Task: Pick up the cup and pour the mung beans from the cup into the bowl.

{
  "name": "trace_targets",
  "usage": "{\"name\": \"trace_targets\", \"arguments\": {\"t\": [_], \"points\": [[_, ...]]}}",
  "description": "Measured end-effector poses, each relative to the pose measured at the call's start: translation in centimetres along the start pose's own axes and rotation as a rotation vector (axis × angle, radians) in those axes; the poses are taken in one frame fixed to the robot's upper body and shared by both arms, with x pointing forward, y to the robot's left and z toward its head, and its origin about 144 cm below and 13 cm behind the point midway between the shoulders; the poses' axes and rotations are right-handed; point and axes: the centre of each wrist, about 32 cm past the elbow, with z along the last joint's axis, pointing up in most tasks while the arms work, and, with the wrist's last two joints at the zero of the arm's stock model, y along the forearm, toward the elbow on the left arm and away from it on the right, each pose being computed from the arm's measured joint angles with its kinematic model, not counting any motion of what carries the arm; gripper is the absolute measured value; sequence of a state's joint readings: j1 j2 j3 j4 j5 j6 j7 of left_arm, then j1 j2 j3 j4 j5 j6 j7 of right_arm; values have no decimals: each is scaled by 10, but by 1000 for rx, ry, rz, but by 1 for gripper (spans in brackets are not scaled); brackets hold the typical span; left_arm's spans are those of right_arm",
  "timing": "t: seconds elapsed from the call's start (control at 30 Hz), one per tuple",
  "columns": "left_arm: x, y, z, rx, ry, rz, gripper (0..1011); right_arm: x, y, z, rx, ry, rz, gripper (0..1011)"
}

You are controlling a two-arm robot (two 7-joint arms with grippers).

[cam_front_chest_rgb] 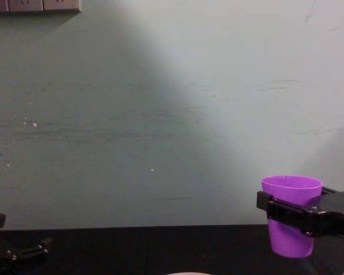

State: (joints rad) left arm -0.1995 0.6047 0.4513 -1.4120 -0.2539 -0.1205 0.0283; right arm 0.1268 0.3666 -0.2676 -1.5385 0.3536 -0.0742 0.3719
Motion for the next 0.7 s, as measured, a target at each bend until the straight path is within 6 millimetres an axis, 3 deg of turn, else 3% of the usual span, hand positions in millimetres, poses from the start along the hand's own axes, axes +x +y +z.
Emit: {"name": "trace_targets", "arguments": {"t": [0.7], "points": [[0, 0, 0, 0, 0, 0, 1000, 0, 0, 0, 0, 0, 0, 739]]}}
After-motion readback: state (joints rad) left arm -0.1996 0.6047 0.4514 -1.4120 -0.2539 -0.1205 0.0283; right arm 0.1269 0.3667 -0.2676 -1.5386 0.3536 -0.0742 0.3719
